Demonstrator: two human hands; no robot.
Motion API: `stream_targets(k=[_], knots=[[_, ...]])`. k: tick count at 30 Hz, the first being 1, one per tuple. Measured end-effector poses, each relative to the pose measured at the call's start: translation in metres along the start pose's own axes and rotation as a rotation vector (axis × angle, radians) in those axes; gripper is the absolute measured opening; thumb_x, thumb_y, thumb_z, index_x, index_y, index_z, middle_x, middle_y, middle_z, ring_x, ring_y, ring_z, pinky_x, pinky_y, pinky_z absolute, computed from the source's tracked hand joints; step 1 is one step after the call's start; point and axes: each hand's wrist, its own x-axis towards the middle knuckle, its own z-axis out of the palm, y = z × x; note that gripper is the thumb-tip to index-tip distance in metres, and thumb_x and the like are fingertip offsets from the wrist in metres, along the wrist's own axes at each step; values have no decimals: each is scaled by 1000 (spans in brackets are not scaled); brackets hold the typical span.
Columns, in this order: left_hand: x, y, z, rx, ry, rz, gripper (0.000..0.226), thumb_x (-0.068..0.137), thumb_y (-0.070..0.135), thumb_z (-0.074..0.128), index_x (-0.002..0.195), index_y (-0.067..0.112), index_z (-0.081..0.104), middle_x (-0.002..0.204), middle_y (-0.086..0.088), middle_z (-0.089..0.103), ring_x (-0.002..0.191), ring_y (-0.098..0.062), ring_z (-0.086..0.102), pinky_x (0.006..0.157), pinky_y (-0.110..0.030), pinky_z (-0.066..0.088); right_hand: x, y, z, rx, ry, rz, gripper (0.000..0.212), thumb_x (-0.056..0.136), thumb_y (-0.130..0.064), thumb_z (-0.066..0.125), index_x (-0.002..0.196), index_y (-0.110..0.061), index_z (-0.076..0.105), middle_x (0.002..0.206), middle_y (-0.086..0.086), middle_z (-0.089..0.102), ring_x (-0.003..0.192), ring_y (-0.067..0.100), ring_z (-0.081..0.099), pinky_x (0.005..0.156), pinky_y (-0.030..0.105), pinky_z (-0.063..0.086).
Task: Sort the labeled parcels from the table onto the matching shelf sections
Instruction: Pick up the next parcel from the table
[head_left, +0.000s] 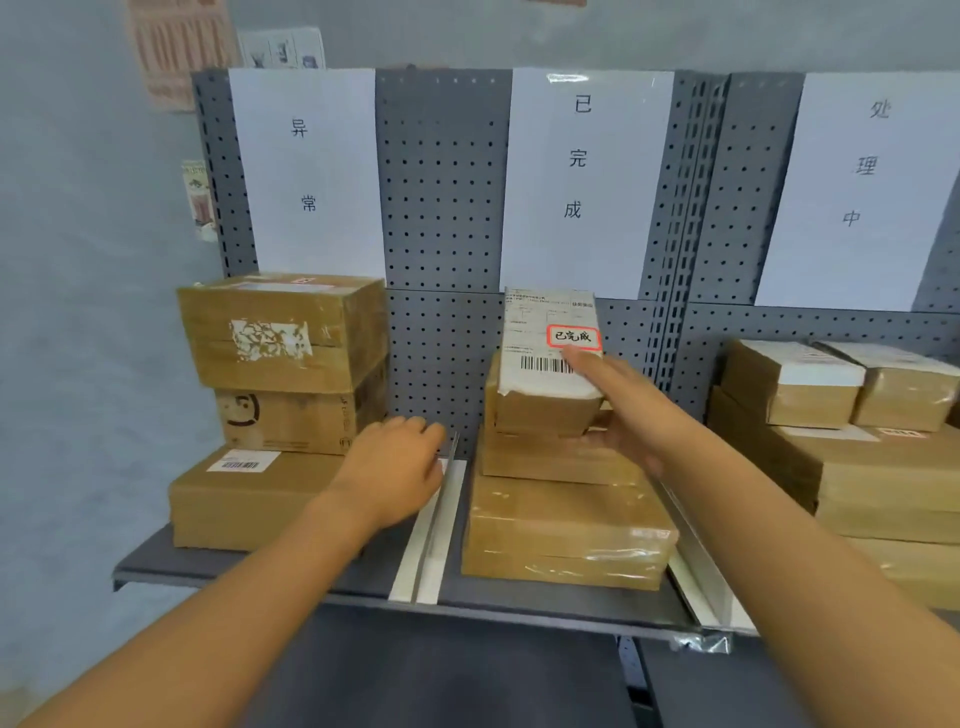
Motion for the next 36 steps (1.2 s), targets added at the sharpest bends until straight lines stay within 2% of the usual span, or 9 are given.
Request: stream_targets(k=[7,13,17,20,23,25,30,33,36], knots=[[63,-24,22,5,34,7,31,100,35,41,126,19,51,111,-2,58,107,-22,55,85,-34,43,88,-20,-9,-127,25,34,57,86,-54,67,131,-18,59,116,3,71,105,26,68,96,47,56],[107,-40,43,4,31,9,36,100,37,41,131,20,49,117,-2,59,112,-23,54,91,-36,45,140,-15,-18,-94,45,255,52,81,-56,72,116,-19,63,110,11,68,93,25,68,73,34,57],[121,-48,50,-7,30,7,39,100,37,41,136,22,47,123,-1,58,116,-22,54,95,-36,45,159,-15,-21,-262,134,228,57,84,-61,64,119,-15,59,114,11,63,102,28,62,91,40,52],[123,-50,51,-16,31,3,41,100,37,41,138,23,46,126,0,58,117,-21,53,95,-36,45,161,-23,-16,-334,193,79,46,95,-54,54,121,-16,57,121,9,58,95,19,58,75,30,44],[119,-49,48,-21,39,-4,41,100,37,41,138,23,46,126,0,58,116,-21,53,94,-35,45,160,-31,-8,-469,336,-197,54,97,-45,54,142,-17,44,143,8,49,121,23,50,87,31,35],[111,-48,41,-7,44,-22,40,100,37,41,137,22,46,124,-1,58,115,-21,54,94,-35,45,152,-38,4,-524,356,-430,45,97,-33,57,139,-19,48,139,6,52,119,18,49,89,29,35],[71,-47,21,25,56,-115,32,100,37,41,125,20,49,112,-2,57,106,-23,54,83,-35,42,105,-36,61,-641,119,-784,47,94,-17,58,139,-19,46,136,0,49,121,11,47,97,25,37],[31,-46,9,67,39,-189,29,99,37,43,120,19,51,109,-3,57,103,-25,55,73,-34,37,71,-9,97,-711,-78,-832,46,96,-19,56,141,-21,45,139,-2,47,128,13,44,101,25,37],[-23,-46,0,68,-23,-287,36,97,36,46,128,18,50,118,-5,59,107,-28,56,79,-37,42,42,24,124,-810,-232,-801,45,98,-20,54,142,-19,44,139,1,46,129,19,44,104,32,40]])
